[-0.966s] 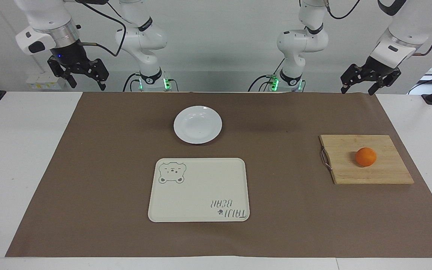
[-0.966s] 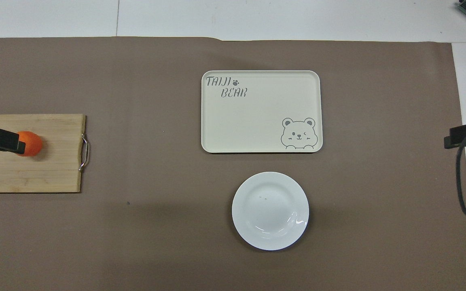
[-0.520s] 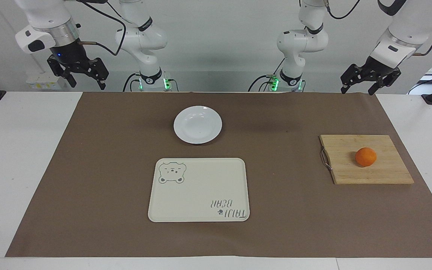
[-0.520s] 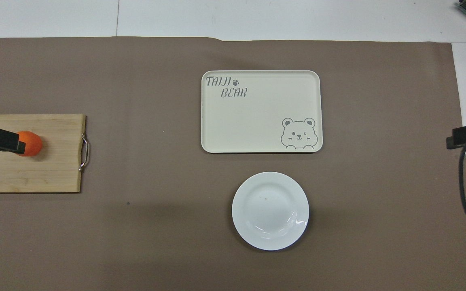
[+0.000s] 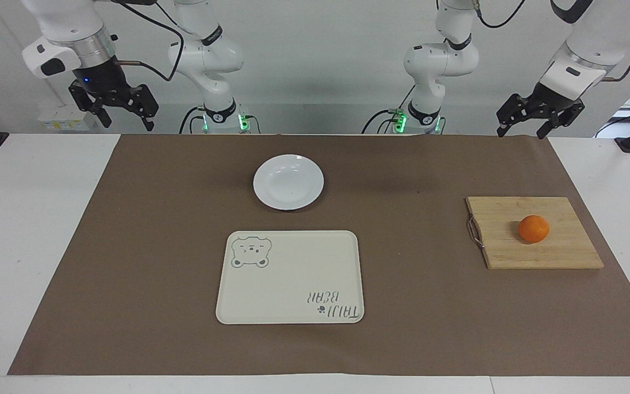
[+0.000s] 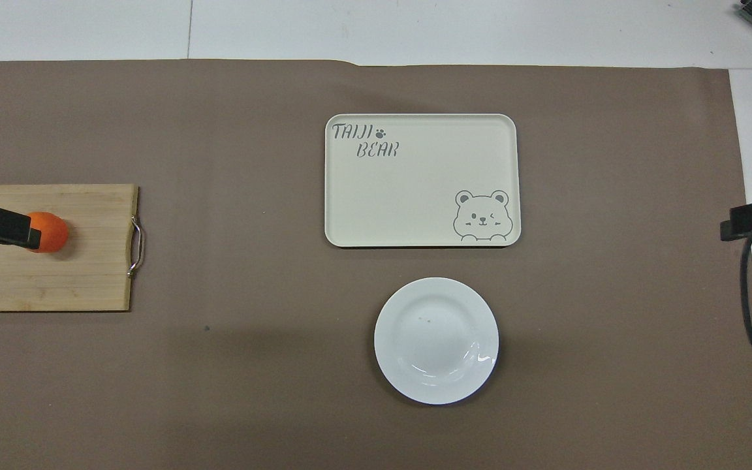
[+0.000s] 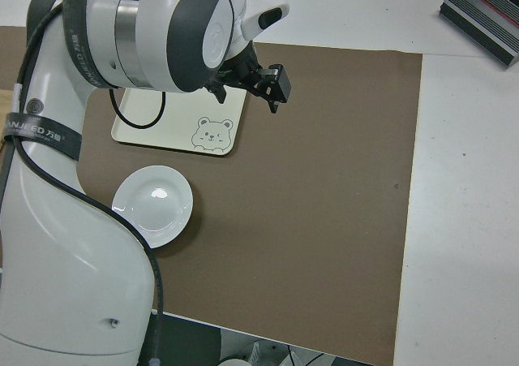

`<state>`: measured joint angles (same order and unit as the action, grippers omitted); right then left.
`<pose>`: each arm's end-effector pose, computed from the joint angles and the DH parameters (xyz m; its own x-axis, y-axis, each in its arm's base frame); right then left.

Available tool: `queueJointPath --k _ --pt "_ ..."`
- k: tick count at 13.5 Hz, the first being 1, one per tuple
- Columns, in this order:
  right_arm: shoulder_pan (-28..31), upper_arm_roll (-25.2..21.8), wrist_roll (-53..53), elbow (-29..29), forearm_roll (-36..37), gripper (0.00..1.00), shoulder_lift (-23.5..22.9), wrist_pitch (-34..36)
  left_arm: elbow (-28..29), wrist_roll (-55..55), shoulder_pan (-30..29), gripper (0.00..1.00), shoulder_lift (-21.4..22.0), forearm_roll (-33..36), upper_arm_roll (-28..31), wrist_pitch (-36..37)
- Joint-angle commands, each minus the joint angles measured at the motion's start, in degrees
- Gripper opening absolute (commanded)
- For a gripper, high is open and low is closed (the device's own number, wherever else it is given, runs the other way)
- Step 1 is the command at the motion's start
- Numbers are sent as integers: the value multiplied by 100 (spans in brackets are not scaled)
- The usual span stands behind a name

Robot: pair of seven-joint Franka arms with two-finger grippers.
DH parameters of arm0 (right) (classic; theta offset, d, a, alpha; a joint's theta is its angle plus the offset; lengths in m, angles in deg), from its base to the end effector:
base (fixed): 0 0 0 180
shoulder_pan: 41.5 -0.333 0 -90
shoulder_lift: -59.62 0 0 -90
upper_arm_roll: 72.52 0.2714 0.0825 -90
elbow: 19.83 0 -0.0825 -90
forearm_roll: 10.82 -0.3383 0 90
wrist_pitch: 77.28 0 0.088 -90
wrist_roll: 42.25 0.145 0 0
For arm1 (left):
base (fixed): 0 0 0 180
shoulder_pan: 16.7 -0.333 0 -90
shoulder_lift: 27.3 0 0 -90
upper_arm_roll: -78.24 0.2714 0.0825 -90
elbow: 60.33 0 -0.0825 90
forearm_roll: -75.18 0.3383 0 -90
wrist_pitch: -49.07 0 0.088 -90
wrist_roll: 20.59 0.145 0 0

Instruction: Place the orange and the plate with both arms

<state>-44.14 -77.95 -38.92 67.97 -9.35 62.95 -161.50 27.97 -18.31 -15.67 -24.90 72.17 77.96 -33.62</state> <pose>0.4820 -0.0287 0.5780 0.9940 -0.1090 -0.0034 -0.1089 -0.9938 0.0203 0.4820 -0.0192 0.5646 0.9962 -0.0692 -0.0537 -0.0663 -0.9963 0.0544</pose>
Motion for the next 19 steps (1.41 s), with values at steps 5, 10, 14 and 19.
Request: queueJointPath --k 5,10,14,19 --pt "53 16 19 0 -50 100 36 37 178 771 -489 100 -72 72 -16 -466" --pt "45 24 19 43 -59 100 71 37 451 1774 -1210 100 -485 63 -25 -1257" --pt "53 16 28 114 -59 100 107 -15 643 2301 -1597 100 -855 63 -16 -1757" --pt "45 24 19 114 -59 100 116 2 1144 2373 -1694 100 -1250 55 -16 -2566"
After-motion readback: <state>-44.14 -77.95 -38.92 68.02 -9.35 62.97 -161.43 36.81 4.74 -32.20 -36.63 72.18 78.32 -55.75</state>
